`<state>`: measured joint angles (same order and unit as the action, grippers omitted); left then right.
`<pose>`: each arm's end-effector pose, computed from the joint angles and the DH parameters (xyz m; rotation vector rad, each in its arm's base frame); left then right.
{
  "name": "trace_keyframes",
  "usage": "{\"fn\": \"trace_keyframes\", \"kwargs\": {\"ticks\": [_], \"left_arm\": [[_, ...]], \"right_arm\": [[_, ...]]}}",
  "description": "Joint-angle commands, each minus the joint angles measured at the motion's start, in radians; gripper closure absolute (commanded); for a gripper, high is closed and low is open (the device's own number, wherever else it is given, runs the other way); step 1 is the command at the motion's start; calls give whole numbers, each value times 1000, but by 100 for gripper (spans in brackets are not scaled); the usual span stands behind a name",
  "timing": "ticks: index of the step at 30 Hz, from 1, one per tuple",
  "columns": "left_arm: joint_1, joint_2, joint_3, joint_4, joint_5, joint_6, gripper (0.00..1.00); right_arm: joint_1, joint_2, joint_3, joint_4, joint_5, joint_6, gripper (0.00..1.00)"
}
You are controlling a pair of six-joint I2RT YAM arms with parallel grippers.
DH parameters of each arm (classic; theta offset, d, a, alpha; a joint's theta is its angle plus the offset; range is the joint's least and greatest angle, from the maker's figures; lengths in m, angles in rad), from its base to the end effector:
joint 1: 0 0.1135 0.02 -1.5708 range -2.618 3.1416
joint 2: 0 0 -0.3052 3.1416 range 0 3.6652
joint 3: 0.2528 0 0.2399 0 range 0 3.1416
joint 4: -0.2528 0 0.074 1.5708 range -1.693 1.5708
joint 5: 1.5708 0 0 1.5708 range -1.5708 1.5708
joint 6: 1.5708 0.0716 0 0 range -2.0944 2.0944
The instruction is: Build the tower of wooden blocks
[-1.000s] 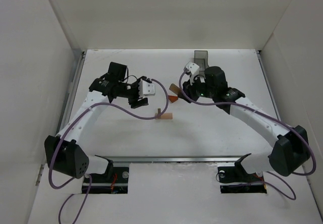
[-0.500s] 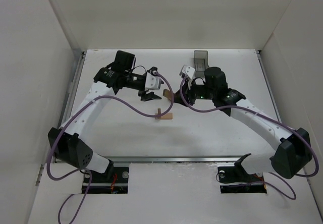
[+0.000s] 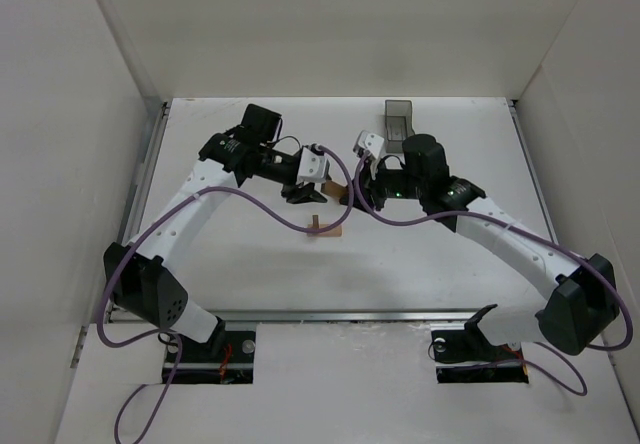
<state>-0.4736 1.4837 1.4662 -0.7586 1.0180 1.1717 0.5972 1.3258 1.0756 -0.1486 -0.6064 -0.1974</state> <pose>0.2449 -0.1940 0.3953 1.7597 1.0031 -0.7511 0.2320 0.2071 0.3586 -1.1281 1.6418 0.8551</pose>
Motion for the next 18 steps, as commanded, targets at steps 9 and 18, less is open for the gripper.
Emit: {"fn": "trace_keyframes", "kwargs": {"ticks": [9,18], "left_arm": [[1,-19,29,60,42,-116,71],[-19,32,86,50,-142,-250,98]], "right_arm": [[6,-36,21,61,8,-17,100],[6,-17,33,12,109,1,22]]}}
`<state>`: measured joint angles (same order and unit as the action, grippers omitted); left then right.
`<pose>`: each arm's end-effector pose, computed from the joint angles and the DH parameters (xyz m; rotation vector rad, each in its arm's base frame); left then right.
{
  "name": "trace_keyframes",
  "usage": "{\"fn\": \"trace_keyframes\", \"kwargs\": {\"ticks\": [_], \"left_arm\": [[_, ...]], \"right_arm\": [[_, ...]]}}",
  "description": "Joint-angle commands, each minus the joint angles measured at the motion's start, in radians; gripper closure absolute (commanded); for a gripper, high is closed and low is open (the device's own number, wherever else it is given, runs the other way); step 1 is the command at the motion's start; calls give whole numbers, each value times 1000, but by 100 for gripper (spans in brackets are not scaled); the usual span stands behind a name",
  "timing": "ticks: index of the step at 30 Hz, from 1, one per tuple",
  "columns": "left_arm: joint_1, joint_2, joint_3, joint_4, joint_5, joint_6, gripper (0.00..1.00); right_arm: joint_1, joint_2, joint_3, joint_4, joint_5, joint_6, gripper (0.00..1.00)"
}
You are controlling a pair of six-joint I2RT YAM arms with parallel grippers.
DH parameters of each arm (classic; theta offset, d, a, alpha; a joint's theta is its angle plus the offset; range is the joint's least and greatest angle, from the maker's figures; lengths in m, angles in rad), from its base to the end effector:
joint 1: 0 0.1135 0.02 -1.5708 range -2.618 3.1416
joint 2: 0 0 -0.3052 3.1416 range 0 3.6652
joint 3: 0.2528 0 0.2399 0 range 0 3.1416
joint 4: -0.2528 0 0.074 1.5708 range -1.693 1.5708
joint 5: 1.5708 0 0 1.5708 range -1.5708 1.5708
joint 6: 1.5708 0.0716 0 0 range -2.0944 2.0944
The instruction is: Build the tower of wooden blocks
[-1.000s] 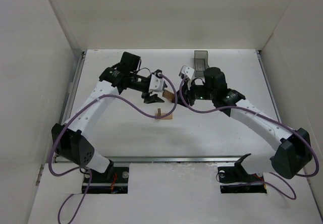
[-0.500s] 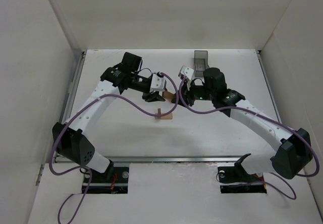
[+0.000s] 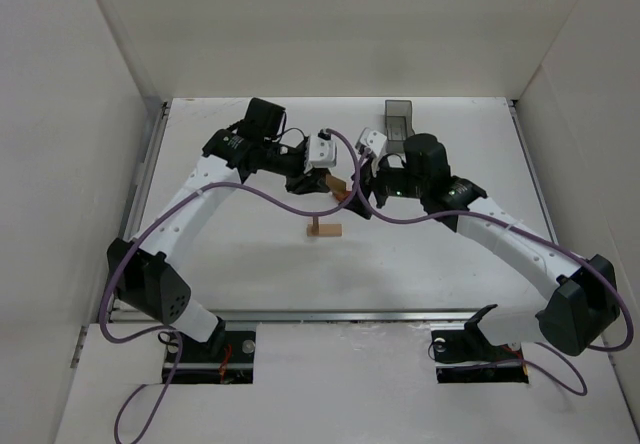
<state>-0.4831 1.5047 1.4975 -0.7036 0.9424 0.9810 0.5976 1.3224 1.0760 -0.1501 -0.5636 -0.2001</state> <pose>0.2569 -0.2002 0.4006 1.6777 1.1706 -0.7585 0.2339 0.2055 0.3589 -1.1060 1.6549 0.8115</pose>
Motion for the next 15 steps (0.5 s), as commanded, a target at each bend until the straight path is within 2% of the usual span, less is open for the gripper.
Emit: {"fn": "trace_keyframes", "kwargs": {"ticks": [1,2,5,9,15], "left_arm": [[-9,11,64,-5,-94,-97,99],[-20,20,64,-5,-143,-110,100],[-43,34,64,-5,-229,-151,100],[-84,95,131,-57,-373,-199,100],[-144,241,266,-207,-441,-214,100]], "right_arm": [[5,-25,22,14,97,17,18],[5,-37,12,14,157,28,11],[-7,-99,-42,24,266,53,3],[-48,-181,-87,14,474,76,1],[-70,-262,-119,-107,675,116,1]]}}
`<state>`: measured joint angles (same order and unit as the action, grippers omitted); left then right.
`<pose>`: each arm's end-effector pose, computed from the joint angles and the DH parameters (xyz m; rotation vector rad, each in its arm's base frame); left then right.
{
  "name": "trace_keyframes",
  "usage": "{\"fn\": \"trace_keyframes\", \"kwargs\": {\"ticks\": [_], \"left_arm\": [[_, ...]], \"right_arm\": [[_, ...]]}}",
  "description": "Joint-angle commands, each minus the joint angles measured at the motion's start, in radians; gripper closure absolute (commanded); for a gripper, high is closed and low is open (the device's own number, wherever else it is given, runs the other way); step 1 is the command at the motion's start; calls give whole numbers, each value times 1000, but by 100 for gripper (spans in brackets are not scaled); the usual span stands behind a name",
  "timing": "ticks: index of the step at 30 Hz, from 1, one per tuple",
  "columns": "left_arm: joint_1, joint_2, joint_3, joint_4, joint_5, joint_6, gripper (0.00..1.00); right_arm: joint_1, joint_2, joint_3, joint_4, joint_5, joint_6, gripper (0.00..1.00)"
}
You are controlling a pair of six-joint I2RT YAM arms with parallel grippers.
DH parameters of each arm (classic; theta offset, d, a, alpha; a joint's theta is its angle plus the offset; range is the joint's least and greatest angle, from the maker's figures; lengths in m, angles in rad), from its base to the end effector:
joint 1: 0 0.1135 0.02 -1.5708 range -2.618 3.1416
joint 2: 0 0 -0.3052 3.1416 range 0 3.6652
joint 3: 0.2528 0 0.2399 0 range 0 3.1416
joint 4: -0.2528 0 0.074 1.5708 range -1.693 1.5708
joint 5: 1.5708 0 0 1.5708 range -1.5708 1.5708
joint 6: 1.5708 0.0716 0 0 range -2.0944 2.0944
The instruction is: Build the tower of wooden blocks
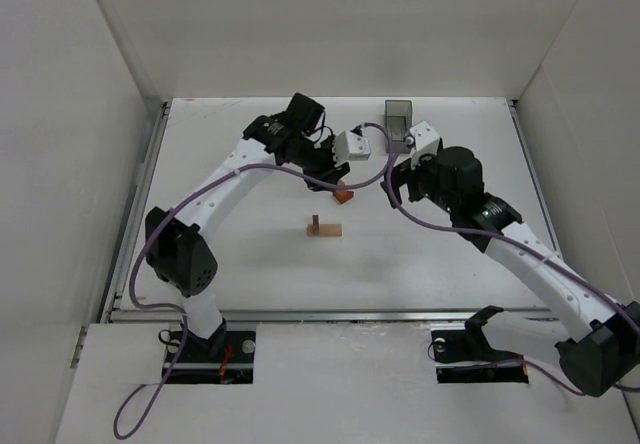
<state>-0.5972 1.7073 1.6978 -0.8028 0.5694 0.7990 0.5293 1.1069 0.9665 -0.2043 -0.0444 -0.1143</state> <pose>0.2981 -0.2494 0.3762 1.6669 1.5735 -0.5715 0.2218 0.1334 0.3642 -0.6384 1.8196 0.3213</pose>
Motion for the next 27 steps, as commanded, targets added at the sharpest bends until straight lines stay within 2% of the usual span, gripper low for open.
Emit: {"fn": "trace_keyframes", "kwargs": {"ticks": [1,4,8,12,16,27], "left_arm": [[-30,52,88,-146,-87,-32,100],[-44,71,68,-159,-98,-41,100],[-44,35,-7,-81,-71,-61,100],[-58,63,19,-96,-80,-76,100],[-58,63,19,-87,-77,-86,100],[-131,141,62,-124,-261,-49,100]], "right_arm": [[-2,-62,-9,-75,225,30,1],[-11,-142,-32,-122,311,30,1],[-11,-240,-101,-122,420,21,1],[-11,-283,-123,-122,508,21,1],[-11,-304,-132,-135,534,11,1],[-11,-303,-132,-116,489,11,1]]}}
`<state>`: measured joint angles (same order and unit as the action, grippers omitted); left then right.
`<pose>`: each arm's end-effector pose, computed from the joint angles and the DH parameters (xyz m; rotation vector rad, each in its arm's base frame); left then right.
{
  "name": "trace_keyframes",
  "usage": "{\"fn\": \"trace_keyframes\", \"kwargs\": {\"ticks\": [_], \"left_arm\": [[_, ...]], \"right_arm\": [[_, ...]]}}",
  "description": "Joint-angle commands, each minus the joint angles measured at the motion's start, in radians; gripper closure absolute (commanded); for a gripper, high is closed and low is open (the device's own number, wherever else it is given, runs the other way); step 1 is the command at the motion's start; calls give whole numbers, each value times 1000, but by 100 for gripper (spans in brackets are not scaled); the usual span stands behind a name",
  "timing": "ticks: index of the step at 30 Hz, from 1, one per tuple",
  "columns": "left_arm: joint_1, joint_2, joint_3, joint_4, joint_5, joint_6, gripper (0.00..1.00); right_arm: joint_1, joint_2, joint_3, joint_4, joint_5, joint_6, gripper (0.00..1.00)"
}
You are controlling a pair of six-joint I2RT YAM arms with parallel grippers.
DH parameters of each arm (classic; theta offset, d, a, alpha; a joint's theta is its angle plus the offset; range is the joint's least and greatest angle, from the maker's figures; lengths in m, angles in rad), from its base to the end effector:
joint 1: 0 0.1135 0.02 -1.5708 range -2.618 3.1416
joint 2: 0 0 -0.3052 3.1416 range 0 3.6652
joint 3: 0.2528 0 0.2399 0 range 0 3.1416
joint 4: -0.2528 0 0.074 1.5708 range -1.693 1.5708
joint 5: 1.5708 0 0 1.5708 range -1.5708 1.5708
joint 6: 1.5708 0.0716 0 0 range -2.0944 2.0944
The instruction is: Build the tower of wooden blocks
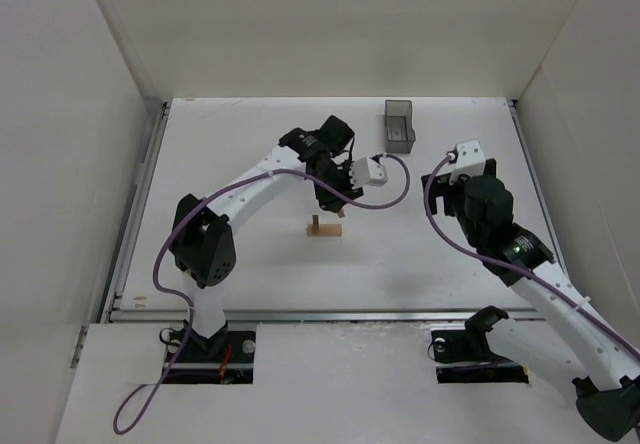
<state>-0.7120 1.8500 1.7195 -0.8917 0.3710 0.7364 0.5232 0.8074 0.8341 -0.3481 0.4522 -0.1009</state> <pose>0.2977 -0.2912 0.3161 1.7916 1.8221 -0.4701 0.1637 0.0583 0.3565 -0.2738 1.8408 -0.1355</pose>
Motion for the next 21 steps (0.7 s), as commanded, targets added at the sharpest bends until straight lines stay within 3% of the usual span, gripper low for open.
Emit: {"fn": "trace_keyframes", "kwargs": {"ticks": [1,21], "left_arm": [[-29,9,40,-44,-63,14,100],[-70,29,-89,-4,-170,15,100]], "right_arm": [[-5,-4,0,27,-7,-2,1],[-5,6,-18,38,-35,-2,1]]}}
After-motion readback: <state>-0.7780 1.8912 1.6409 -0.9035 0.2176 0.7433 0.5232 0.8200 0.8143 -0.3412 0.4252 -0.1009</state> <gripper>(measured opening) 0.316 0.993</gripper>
